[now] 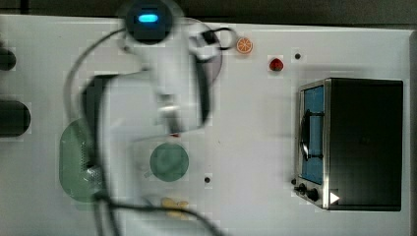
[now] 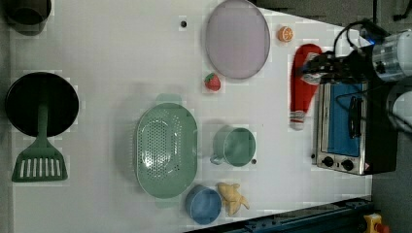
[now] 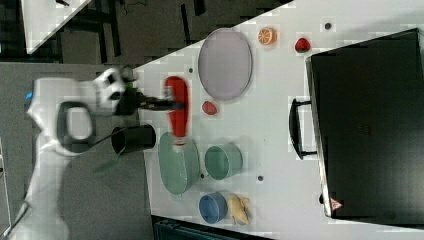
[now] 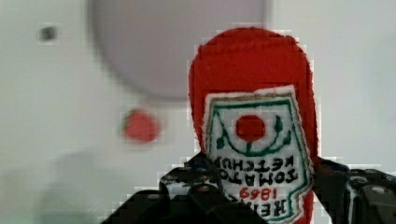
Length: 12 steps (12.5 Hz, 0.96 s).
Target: Pick ketchup from strainer and place it on the table
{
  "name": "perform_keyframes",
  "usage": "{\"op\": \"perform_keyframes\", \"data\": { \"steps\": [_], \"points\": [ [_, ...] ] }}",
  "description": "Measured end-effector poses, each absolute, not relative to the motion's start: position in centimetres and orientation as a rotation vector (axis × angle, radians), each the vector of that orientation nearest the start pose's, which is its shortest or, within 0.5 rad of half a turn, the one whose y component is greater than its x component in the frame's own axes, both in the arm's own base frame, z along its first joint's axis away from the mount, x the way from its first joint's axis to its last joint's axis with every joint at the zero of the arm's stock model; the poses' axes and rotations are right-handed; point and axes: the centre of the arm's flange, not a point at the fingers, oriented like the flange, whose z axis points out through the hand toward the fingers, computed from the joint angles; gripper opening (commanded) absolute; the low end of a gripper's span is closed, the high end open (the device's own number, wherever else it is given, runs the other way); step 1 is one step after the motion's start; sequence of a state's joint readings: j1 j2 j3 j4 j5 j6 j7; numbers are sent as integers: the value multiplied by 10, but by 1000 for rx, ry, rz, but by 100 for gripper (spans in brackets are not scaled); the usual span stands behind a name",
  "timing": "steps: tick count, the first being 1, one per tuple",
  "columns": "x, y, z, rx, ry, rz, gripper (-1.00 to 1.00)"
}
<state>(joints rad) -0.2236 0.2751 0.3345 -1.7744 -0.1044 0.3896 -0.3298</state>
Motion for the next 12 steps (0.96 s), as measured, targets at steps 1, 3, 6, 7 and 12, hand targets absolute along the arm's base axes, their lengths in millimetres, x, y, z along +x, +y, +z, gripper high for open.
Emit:
{"op": "perform_keyframes", "data": {
  "steps": [1,3,6,7,12],
  "points": [
    [620,8,391,-3129,523,121,16],
    [611,-57,365,-3126,609,141,16],
    [596,-106,334,-3106,701,36,16],
    [587,-106,321,-3106,696,34,16],
    [544,-57,247,-3115,555,134,16]
  ]
}}
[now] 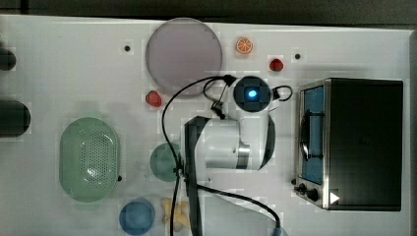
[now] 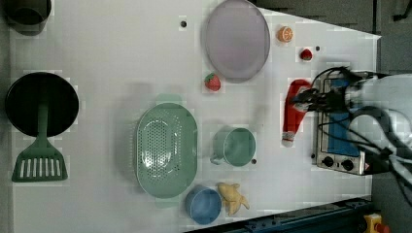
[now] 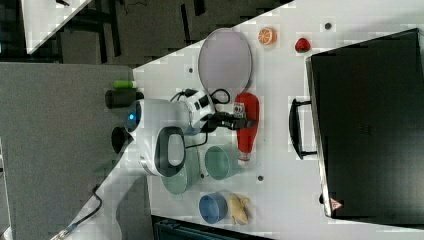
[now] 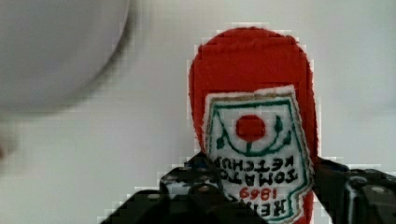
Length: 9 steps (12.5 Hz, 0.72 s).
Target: Pick ketchup from strainer and place it on the table
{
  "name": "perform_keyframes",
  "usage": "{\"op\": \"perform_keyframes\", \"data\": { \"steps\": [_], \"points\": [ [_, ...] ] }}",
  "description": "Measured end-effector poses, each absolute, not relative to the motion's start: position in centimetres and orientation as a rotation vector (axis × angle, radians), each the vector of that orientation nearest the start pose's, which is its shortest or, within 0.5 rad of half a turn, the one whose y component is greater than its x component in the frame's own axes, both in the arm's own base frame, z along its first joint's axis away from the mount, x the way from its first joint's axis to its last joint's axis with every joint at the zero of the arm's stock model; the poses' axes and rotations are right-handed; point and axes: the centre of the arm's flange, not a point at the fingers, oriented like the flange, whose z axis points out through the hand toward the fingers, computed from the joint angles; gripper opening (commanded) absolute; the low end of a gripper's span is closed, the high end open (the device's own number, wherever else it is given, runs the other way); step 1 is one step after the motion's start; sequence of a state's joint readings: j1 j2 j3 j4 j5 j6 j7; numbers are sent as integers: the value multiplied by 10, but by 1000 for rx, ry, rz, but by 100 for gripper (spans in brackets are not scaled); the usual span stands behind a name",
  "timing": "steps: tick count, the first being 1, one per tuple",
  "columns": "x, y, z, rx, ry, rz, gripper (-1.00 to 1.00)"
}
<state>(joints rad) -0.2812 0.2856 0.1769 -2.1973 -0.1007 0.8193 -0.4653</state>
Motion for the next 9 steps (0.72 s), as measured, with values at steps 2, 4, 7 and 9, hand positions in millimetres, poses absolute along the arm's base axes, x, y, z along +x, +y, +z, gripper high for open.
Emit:
{"op": "perform_keyframes", "data": {
  "steps": [2,4,7,9],
  "points": [
    [529,-39,219,-3116,499,164,16],
    [525,-30,195,-3104,479,218,24],
    [524,-29,157,-3089,472,221,87],
    [521,-29,150,-3085,475,224,100]
  ]
}}
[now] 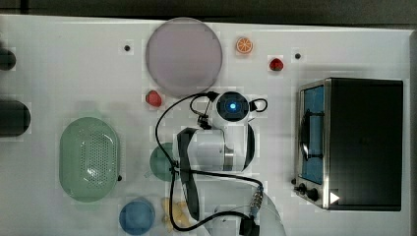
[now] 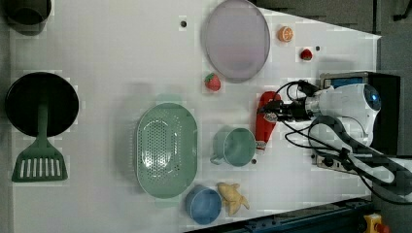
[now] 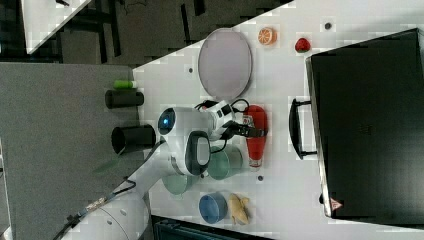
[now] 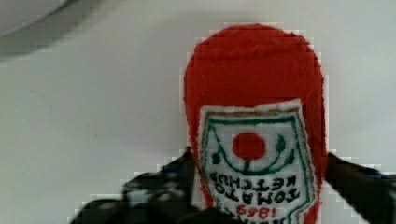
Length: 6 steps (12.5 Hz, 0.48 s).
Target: Pick ketchup from strainer and place it on the table
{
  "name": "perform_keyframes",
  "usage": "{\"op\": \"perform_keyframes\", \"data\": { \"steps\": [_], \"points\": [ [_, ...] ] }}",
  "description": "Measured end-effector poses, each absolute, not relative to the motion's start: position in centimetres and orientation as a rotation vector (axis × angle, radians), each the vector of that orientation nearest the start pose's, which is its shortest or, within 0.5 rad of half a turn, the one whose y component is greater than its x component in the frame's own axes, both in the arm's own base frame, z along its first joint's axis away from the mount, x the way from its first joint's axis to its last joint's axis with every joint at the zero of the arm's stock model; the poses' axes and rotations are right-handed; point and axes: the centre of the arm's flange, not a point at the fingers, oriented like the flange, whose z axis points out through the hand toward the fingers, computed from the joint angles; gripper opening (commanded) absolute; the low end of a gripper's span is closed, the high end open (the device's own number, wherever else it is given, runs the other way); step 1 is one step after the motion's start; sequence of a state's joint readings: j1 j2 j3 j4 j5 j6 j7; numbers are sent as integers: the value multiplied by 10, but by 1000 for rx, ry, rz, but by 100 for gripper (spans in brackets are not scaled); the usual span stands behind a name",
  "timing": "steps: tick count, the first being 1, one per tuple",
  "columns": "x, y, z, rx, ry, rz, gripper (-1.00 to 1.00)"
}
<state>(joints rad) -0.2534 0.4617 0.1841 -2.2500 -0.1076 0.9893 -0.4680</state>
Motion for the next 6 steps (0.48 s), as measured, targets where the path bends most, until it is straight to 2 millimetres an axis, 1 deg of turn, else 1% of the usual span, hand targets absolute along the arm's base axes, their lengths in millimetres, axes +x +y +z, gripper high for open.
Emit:
{"op": "perform_keyframes", "data": {
  "steps": [1,2,3,4,6],
  "points": [
    [522,-29,157,-3088,471,220,100],
    [528,-29,172,-3097,466,197,100],
    [537,-29,195,-3104,471,177,100],
    [546,-30,224,-3113,477,151,100],
    [570,-35,299,-3136,487,61,100]
  ]
}}
